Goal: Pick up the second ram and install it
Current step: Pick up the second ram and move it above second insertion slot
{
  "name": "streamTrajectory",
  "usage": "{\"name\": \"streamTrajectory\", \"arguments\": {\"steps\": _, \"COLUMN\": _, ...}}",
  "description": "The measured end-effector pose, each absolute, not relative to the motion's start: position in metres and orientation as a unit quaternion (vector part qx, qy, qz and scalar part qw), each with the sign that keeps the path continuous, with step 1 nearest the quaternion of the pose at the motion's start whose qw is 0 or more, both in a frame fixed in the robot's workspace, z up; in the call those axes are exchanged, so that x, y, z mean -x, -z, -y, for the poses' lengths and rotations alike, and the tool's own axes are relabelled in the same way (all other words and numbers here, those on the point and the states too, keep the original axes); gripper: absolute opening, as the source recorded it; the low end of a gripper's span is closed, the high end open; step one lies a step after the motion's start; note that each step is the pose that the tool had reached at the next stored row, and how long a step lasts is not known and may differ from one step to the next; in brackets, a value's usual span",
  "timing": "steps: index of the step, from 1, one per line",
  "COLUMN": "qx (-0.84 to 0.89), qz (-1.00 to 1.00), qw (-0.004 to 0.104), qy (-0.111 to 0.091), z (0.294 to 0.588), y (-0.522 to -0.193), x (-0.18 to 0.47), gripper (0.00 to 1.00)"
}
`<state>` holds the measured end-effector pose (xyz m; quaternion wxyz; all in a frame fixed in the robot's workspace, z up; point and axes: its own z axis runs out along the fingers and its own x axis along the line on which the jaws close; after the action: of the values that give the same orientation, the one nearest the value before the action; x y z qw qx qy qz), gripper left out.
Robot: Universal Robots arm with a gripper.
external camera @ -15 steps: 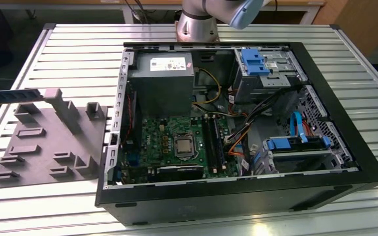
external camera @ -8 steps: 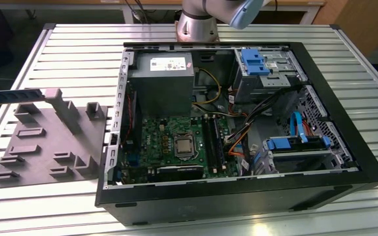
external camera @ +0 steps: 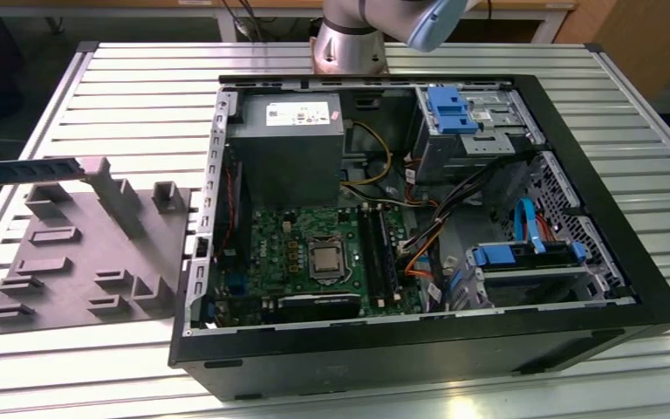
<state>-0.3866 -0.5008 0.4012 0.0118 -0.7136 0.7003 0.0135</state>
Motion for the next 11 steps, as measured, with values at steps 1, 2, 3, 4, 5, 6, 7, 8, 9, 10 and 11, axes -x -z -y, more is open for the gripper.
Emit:
{"name": "streamTrajectory", "arguments": {"steps": 1, "qx": 0.714, "qz": -0.700, "qw": 0.012, "qy": -0.013, "z": 0.5008, "y": -0.4012, "x": 0.3861, "gripper": 0.11}}
{"name": "streamTrajectory", "arguments": {"steps": 2, "qx": 0.714, "qz": -0.700, "qw": 0.012, "qy": -0.013, "z": 0.5008, "y": -0.4012, "x": 0.3856, "gripper": 0.11}}
{"name": "streamTrajectory", "arguments": {"steps": 3, "qx": 0.714, "qz": -0.700, "qw": 0.012, "qy": -0.013, "z": 0.5008, "y": -0.4012, "x": 0.3851, "gripper": 0.11}}
{"name": "streamTrajectory", "arguments": {"steps": 4, "qx": 0.714, "qz": -0.700, "qw": 0.012, "qy": -0.013, "z": 0.5008, "y": -0.4012, "x": 0.3846, "gripper": 0.11}}
{"name": "streamTrajectory", "arguments": {"steps": 5, "qx": 0.714, "qz": -0.700, "qw": 0.012, "qy": -0.013, "z": 0.5008, "y": -0.4012, "x": 0.3841, "gripper": 0.11}}
{"name": "streamTrajectory", "arguments": {"steps": 6, "qx": 0.714, "qz": -0.700, "qw": 0.012, "qy": -0.013, "z": 0.5008, "y": -0.4012, "x": 0.3835, "gripper": 0.11}}
{"name": "streamTrajectory", "arguments": {"steps": 7, "qx": 0.714, "qz": -0.700, "qw": 0.012, "qy": -0.013, "z": 0.5008, "y": -0.4012, "x": 0.3831, "gripper": 0.11}}
{"name": "streamTrajectory", "arguments": {"steps": 8, "qx": 0.714, "qz": -0.700, "qw": 0.012, "qy": -0.013, "z": 0.5008, "y": -0.4012, "x": 0.3826, "gripper": 0.11}}
{"name": "streamTrajectory", "arguments": {"steps": 9, "qx": 0.714, "qz": -0.700, "qw": 0.012, "qy": -0.013, "z": 0.5008, "y": -0.4012, "x": 0.3821, "gripper": 0.11}}
{"name": "streamTrajectory", "arguments": {"steps": 10, "qx": 0.714, "qz": -0.700, "qw": 0.012, "qy": -0.013, "z": 0.5008, "y": -0.4012, "x": 0.3817, "gripper": 0.11}}
{"name": "streamTrajectory", "arguments": {"steps": 11, "qx": 0.714, "qz": -0.700, "qw": 0.012, "qy": -0.013, "z": 0.5008, "y": -0.4012, "x": 0.3811, "gripper": 0.11}}
